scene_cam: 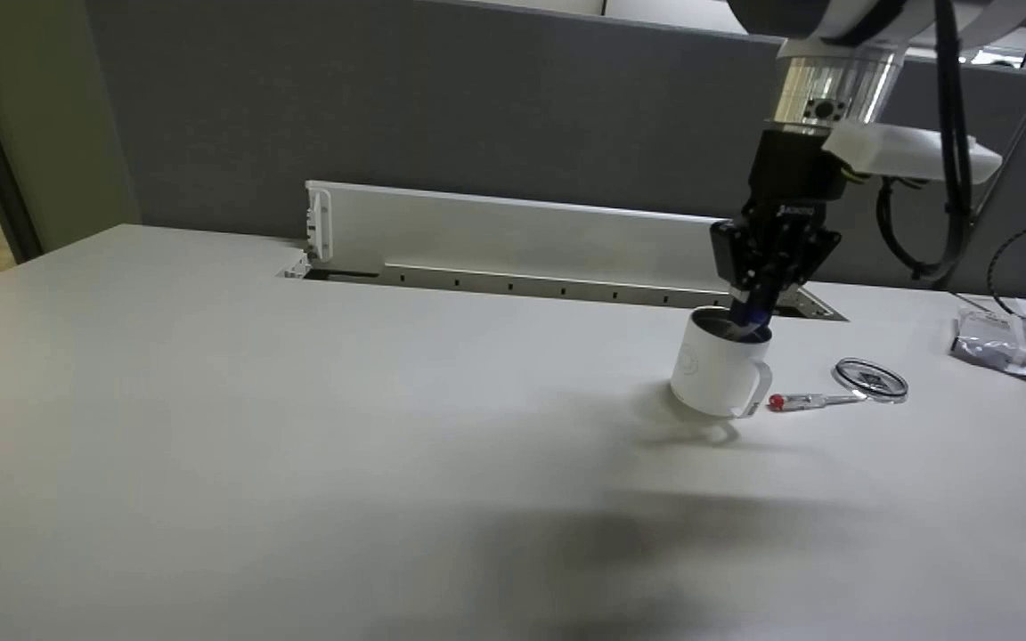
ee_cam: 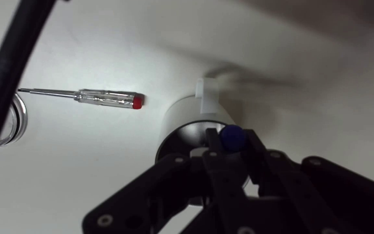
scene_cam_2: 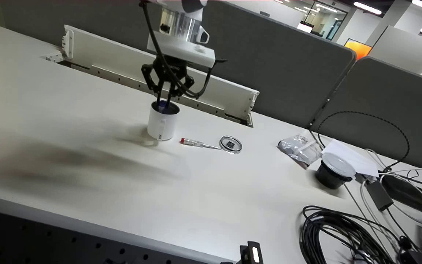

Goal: Remove the blue marker from the white mug

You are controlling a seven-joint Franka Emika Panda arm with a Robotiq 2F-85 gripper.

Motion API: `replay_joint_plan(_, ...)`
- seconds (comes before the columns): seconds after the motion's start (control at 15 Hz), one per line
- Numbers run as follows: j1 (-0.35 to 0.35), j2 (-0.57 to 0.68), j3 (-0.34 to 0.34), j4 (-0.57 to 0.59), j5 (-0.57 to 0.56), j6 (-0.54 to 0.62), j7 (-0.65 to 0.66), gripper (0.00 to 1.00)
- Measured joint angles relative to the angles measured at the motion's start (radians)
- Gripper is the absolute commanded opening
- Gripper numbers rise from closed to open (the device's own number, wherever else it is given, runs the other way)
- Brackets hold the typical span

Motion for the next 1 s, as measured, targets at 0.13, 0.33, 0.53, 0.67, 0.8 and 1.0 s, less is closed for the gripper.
replay_joint_plan(0.13,-0.010,-0.050,0.015,0.038,0.006,-0.122,-0.007,0.08)
replay_joint_plan(0.33,-0.006,-0.149,0.021,0.054,0.006,-0.182,-0.007,0.08)
replay_joint_plan(0.53,-0.006,-0.228,0.045,0.053,0.080,-0.211,-0.077,0.08)
replay_joint_plan(0.67,-0.009,-0.250,0.076,0.053,0.223,-0.249,-0.216,0.08)
replay_joint_plan(0.8,0.003,-0.247,0.099,0.041,0.294,-0.235,-0.309,0.08)
replay_joint_plan(1.0,0.061,-0.194,0.121,-0.007,0.268,-0.087,-0.329,0.08)
